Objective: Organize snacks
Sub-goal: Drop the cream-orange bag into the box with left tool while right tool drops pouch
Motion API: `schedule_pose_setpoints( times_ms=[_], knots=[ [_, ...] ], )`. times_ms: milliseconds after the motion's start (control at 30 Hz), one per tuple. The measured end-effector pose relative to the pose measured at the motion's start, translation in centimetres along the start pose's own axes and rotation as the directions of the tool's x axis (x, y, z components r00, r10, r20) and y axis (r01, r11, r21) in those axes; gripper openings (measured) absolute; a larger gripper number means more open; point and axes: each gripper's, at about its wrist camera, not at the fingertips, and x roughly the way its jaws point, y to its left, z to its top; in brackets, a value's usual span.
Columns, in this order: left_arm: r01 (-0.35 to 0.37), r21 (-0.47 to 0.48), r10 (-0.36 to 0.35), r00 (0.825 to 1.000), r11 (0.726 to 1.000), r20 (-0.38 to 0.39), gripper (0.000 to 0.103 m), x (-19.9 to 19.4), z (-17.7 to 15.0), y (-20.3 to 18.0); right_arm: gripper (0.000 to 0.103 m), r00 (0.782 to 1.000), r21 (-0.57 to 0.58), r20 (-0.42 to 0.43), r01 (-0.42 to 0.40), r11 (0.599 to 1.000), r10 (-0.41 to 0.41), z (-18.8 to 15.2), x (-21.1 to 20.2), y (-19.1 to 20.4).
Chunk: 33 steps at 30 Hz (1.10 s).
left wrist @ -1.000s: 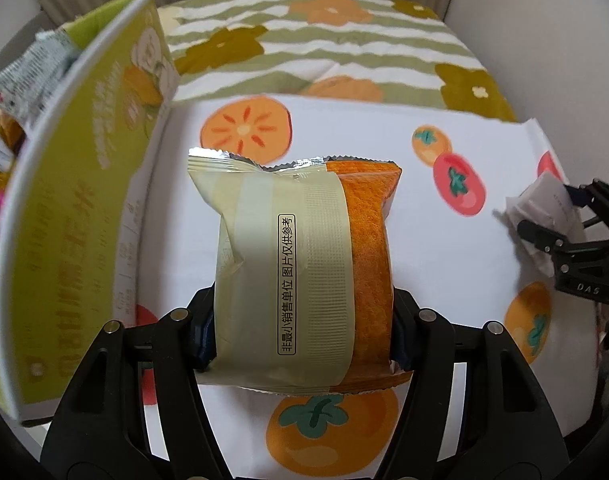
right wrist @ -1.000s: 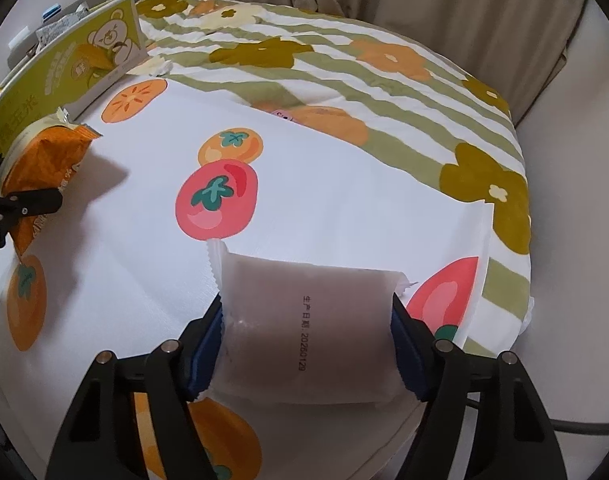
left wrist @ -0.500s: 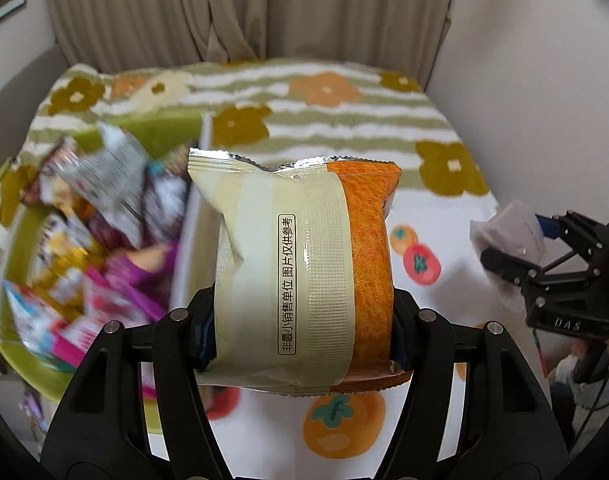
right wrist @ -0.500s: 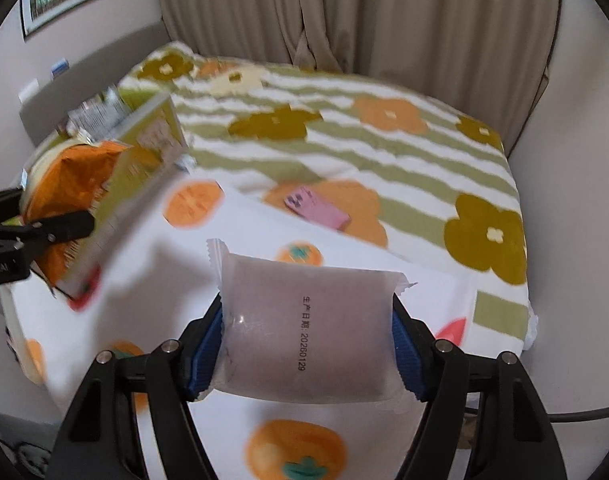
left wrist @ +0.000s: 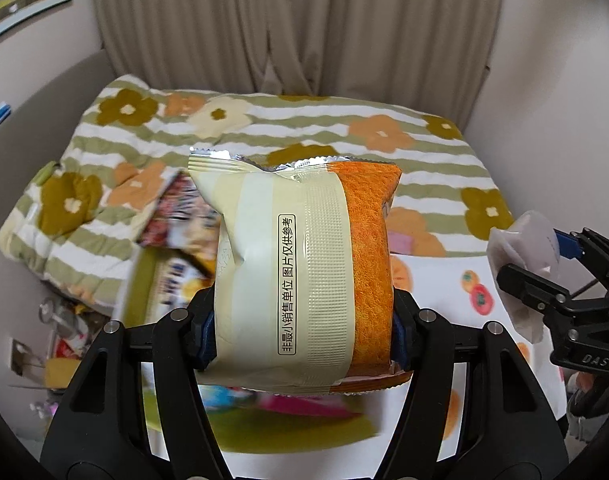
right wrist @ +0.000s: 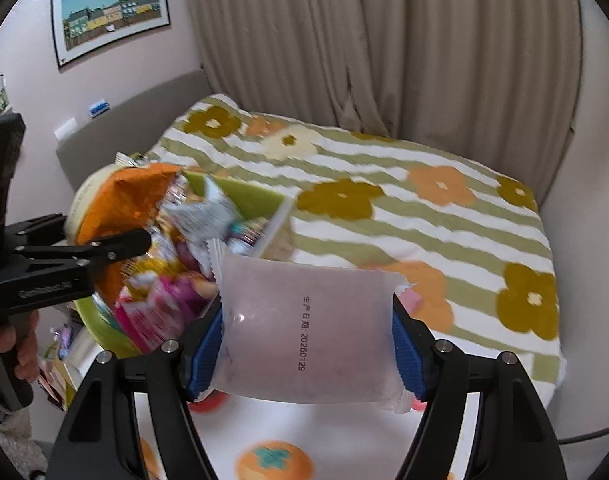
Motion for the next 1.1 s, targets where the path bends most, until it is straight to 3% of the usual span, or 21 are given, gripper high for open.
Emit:
schedule_pose_setpoints(
  times_ms=[233, 267, 300, 367, 567, 767, 1100],
  knots=[
    [0.027, 0.001, -0.027, 0.996, 1.0, -0.081, 0.064, 3.1, 0.2, 5.6, 0.069, 0.999, 0.021, 0.013, -0.036, 0.999, 0.035, 2.9, 3.1, 5.4],
    [0.044, 0.007, -0.043, 0.994, 0.999, -0.102, 0.073, 3.9, 0.2, 6.3, 0.069, 0.999, 0.027, 0.01, -0.033, 0.999, 0.033, 3.2, 3.5, 6.0],
    [0.054, 0.013, -0.053, 0.992, 0.998, -0.113, 0.088, 4.3, 0.1, 6.7, 0.069, 1.0, 0.036, 0.008, -0.03, 0.999, 0.03, 3.3, 3.9, 6.4],
    [0.079, 0.032, -0.075, 0.99, 0.996, -0.116, 0.101, 4.7, -0.1, 7.3, 0.069, 1.0, 0.057, 0.005, -0.021, 0.998, 0.02, 3.5, 4.6, 7.2],
    [0.144, 0.018, -0.141, 0.983, 0.989, -0.117, 0.101, 4.1, -0.6, 10.4, 0.069, 0.999, 0.114, -0.027, 0.02, 0.993, -0.017, 3.0, 6.0, 9.2],
    [0.143, -0.005, -0.143, 0.985, 0.99, -0.094, 0.101, 3.1, -1.1, 13.1, 0.069, 0.997, 0.124, -0.067, 0.046, 0.991, -0.038, 3.2, 6.8, 10.8],
    [0.116, -0.031, -0.119, 0.985, 0.993, -0.123, 0.101, 3.6, -2.7, 15.7, 0.071, 0.99, 0.158, -0.142, 0.013, 0.987, 0.01, 3.0, 9.4, 12.5]
  ],
)
